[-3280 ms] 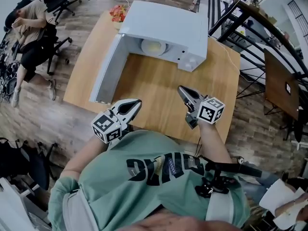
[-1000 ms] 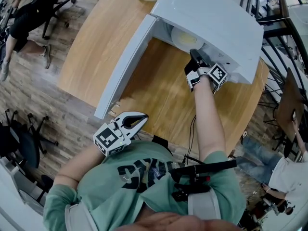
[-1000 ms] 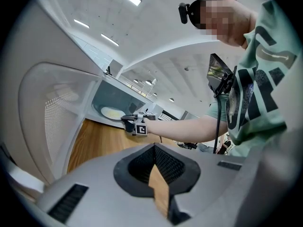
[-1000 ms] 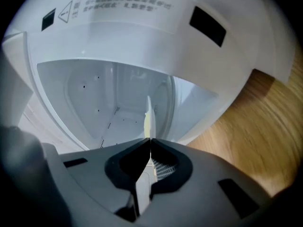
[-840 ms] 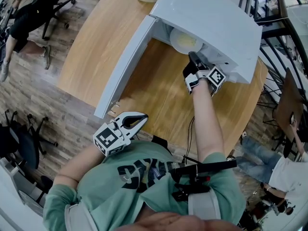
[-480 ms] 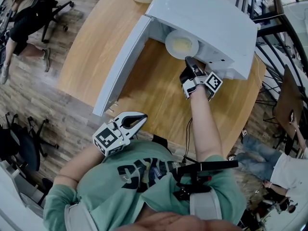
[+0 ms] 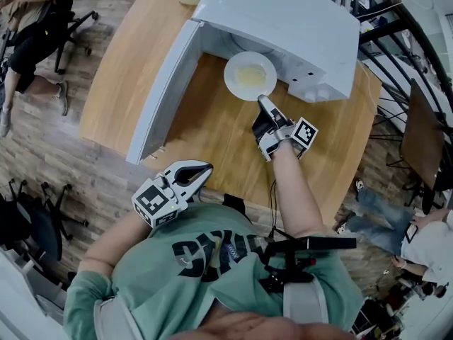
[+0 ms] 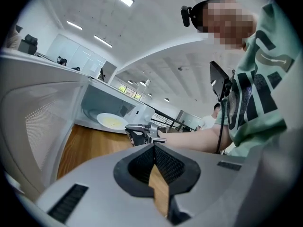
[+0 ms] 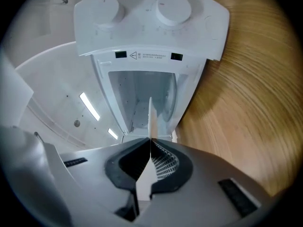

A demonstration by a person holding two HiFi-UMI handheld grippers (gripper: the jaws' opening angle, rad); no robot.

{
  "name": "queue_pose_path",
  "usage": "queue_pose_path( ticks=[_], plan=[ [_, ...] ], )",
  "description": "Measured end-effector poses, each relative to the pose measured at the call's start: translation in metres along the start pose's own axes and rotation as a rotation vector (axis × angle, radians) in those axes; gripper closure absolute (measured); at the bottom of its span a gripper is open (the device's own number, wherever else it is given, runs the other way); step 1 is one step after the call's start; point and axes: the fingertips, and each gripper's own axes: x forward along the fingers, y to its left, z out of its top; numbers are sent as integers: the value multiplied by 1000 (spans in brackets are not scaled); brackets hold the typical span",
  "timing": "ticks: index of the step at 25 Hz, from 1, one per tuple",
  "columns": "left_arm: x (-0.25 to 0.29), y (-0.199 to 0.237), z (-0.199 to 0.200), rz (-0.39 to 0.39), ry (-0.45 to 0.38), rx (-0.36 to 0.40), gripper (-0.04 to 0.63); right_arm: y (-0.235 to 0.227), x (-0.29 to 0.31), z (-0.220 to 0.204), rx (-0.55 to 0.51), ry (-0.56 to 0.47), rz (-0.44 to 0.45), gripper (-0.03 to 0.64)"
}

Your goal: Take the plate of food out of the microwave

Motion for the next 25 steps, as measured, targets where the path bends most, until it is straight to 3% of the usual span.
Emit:
queue_pose_path(
  ticks=[9,25],
  plan=[
    [24,-30,1,-61,15,24,598,31,-56,-7,-7,-1,50,603],
    [62,-71,5,-140,36,58,598,67,-157,17,-21,-107,107,603]
  ],
)
